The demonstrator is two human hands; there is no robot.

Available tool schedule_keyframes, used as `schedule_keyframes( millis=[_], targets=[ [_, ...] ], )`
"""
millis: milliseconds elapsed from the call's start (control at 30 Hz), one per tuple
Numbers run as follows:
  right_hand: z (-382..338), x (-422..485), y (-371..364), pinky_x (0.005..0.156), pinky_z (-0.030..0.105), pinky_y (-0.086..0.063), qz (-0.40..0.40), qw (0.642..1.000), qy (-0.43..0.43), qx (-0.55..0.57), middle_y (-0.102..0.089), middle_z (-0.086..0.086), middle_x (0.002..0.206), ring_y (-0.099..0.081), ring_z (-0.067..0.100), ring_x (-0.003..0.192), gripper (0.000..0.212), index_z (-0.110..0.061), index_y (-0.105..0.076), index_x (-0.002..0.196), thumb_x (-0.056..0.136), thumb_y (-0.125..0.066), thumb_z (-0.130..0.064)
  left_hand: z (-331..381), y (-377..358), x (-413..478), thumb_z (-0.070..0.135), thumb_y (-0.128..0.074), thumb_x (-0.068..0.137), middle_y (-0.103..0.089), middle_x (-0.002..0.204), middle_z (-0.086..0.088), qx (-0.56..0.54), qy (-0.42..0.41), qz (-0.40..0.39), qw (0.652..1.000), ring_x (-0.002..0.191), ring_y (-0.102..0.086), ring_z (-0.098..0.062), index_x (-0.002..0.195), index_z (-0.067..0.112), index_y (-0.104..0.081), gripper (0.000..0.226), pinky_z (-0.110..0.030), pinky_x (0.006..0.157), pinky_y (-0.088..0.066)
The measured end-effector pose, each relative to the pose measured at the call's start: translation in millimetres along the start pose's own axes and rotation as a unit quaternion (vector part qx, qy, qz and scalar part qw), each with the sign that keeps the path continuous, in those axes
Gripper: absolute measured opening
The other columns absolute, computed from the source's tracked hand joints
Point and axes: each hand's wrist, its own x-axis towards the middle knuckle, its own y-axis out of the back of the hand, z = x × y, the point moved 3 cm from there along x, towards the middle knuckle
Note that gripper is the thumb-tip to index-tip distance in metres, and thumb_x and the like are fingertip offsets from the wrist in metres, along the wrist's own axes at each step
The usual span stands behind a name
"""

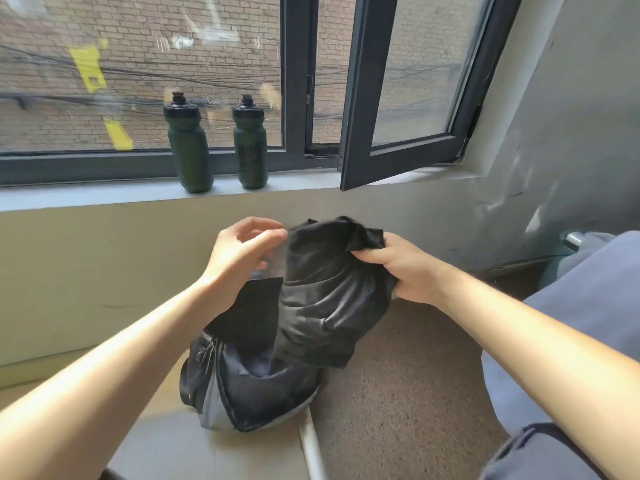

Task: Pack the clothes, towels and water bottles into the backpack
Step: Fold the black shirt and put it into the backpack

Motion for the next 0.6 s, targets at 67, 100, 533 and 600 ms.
schedule_keyframes(
  millis=[67, 100, 533, 600],
  targets=[
    [-5, -4, 1, 0.101, 0.047, -0.053, -0.023, 0.999, 0.005, 0.043, -0.070, 0.007, 0.129, -0.068, 0.027, 0.118, 0.032, -0.012, -0.061, 0.133, 0.102, -0.057, -0.017, -15, -5, -1, 0.061, -0.087, 0.066, -0.076, 0.119, 0.002, -0.005, 0.030, -0.108, 0.994, 0.112, -0.071, -0.018, 0.126, 0.030, -0.067, 0.071, -0.038, 0.096, -0.056],
    [-6, -5, 1, 0.100, 0.046, -0.053, -0.029, 0.998, 0.008, 0.062, -0.069, 0.007, 0.131, -0.067, 0.027, 0.119, 0.033, -0.013, -0.060, 0.135, 0.103, -0.056, -0.018, -22, -12, -4, 0.064, -0.087, 0.063, -0.072, 0.129, 0.000, -0.018, 0.055, -0.173, 0.983, 0.121, -0.068, -0.020, 0.135, 0.028, -0.062, 0.084, -0.041, 0.104, -0.053],
    [-12, -5, 19, 0.095, 0.037, -0.057, 0.026, 0.995, 0.077, 0.056, -0.073, 0.009, 0.120, -0.070, 0.026, 0.113, 0.025, -0.010, -0.066, 0.123, 0.101, -0.054, -0.003, -27, -49, -25, 0.017, -0.079, 0.089, -0.079, 0.101, -0.019, -0.049, 0.241, -0.146, 0.958, 0.091, -0.078, -0.032, 0.105, -0.002, -0.075, 0.026, -0.035, 0.079, -0.060],
    [-18, -9, 12, 0.099, 0.037, -0.056, 0.010, 0.992, 0.127, -0.015, -0.073, 0.010, 0.119, -0.069, 0.024, 0.113, 0.031, -0.008, -0.067, 0.123, 0.098, -0.055, 0.005, -28, -47, -22, 0.014, -0.077, 0.090, -0.079, 0.099, -0.020, -0.061, 0.254, -0.123, 0.957, 0.084, -0.078, -0.030, 0.103, -0.004, -0.075, 0.022, -0.032, 0.069, -0.061]
  ],
)
